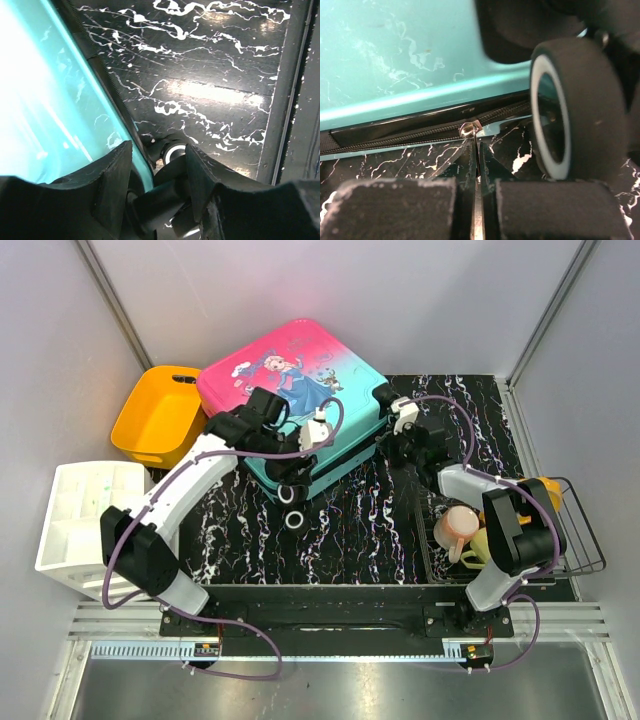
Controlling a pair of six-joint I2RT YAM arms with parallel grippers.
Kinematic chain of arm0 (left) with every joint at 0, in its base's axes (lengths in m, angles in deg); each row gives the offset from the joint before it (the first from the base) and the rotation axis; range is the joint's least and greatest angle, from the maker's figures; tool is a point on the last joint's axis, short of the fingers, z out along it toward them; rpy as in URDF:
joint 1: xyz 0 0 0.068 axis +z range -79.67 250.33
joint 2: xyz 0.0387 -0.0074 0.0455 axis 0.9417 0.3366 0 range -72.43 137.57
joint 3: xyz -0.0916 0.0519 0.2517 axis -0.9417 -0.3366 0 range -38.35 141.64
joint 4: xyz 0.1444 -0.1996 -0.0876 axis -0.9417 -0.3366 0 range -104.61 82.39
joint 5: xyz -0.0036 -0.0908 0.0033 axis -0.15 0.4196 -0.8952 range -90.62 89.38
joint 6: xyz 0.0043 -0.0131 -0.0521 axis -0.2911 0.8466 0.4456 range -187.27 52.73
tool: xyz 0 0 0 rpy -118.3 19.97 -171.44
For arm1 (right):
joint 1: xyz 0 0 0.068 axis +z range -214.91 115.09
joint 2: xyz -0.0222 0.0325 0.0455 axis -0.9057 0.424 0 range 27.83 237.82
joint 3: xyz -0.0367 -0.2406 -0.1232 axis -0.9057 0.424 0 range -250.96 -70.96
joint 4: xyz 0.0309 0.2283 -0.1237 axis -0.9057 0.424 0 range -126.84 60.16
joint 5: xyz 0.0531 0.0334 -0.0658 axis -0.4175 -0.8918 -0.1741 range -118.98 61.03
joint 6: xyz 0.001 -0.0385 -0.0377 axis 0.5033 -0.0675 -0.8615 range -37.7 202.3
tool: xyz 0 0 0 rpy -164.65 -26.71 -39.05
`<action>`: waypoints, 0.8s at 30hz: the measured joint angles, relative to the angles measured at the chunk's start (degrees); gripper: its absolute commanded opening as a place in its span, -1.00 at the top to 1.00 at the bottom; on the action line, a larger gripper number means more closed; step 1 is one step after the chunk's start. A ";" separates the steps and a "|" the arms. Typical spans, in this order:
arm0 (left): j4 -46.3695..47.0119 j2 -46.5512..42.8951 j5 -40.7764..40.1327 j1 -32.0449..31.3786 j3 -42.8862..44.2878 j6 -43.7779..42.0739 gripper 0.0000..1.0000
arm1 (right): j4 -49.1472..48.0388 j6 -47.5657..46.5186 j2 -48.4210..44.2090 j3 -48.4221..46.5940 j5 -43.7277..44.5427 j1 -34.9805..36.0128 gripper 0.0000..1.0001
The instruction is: Open, take out, and arrange the luggage
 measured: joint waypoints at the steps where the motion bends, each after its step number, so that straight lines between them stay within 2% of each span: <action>1: -0.35 -0.07 0.35 0.83 0.35 -0.55 -0.02 | 0.81 -0.48 0.00 -0.66 0.26 -0.17 1.00; 7: -2.91 -0.31 2.97 5.49 1.51 -3.61 0.08 | 2.49 -5.40 0.37 -2.43 1.09 -1.18 1.00; 12: -4.04 0.26 4.37 6.78 2.25 -4.11 0.25 | -1.77 -7.98 2.16 -2.32 -6.93 -6.49 1.00; 19: -5.62 2.10 4.46 7.21 4.28 -5.99 0.35 | -9.05 -14.58 6.75 -2.82 -16.13 -11.02 1.00; 24: -6.56 3.56 4.50 7.74 5.84 -7.63 0.41 | -9.70 -15.28 11.30 -7.06 -23.41 -14.08 1.00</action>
